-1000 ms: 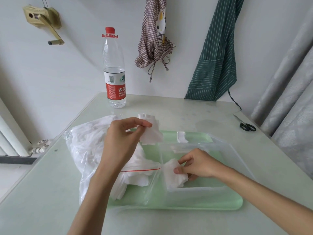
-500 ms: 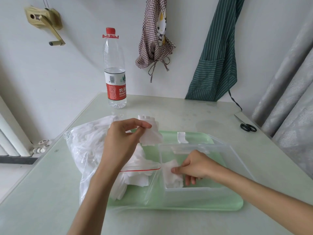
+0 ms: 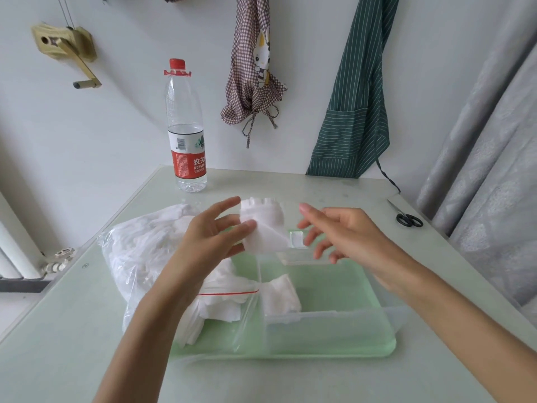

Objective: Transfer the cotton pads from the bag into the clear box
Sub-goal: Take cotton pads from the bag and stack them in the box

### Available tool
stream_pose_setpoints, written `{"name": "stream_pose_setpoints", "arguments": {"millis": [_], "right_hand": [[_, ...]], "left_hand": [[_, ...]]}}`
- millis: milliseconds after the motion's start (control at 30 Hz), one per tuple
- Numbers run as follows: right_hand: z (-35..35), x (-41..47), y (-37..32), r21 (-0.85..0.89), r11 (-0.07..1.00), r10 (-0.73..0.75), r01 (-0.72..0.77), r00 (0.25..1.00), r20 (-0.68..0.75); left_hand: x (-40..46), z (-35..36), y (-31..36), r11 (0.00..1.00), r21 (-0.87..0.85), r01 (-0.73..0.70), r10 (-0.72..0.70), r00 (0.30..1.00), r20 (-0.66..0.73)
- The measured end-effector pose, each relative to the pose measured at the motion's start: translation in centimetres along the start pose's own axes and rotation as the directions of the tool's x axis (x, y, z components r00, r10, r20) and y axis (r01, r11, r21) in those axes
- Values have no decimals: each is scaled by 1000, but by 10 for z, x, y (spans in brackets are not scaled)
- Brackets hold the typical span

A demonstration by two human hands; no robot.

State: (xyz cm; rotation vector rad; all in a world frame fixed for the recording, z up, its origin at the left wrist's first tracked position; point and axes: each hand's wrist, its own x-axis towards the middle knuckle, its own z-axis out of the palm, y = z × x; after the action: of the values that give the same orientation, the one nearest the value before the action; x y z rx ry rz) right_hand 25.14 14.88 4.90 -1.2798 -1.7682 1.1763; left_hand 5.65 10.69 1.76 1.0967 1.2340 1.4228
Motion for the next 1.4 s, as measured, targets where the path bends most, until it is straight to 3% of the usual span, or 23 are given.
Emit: {"name": "stream_pose_setpoints", "arguments": {"millis": [133,200,300,400,533,733,967,1067,1167,1267,1333,1400], "right_hand": [[11,-7,3,-16,986,-164,163,976,-142],[12,-7,7,-174,935,-339,308,920,-196],[10,-5,9,-509,738,-572,444,811,-120],[12,0,11,-583,670,-604,460,794,-66],[20,3,15,-570,673,-607,472,793,-59],[37,4,23,-593,621,-713,513,684,-155],[39,-1,24,-592,598,-672,540,740,-4],[35,-6,22,-414,737,-604,535,796,-48],[24,-8,11,124,914,-355,387,909,-216],[19,-10,5,642,758,-72,117,993,-97],[25,-11,3,738,674,-1,20,1000,-25],[34,-10,3,705,710,30,5,999,-37]], "left_hand": [[-8,19,5,1000,-3,-12,12,996,91],[-10,24,6,1000,9,-4,3,994,106],[-9,22,7,999,42,20,-25,994,111],[-7,14,10,997,67,35,-42,993,108],[-5,9,11,995,90,47,-57,992,109],[1,9,8,995,40,96,-100,990,96],[2,5,5,988,67,136,-138,990,22],[4,5,3,993,5,117,-117,992,-50],[4,7,4,994,-95,61,-72,991,-110],[3,14,5,987,-156,28,-47,992,-118],[2,19,4,984,-176,24,-40,995,-89],[0,23,3,984,-174,28,-35,999,-39]]}}
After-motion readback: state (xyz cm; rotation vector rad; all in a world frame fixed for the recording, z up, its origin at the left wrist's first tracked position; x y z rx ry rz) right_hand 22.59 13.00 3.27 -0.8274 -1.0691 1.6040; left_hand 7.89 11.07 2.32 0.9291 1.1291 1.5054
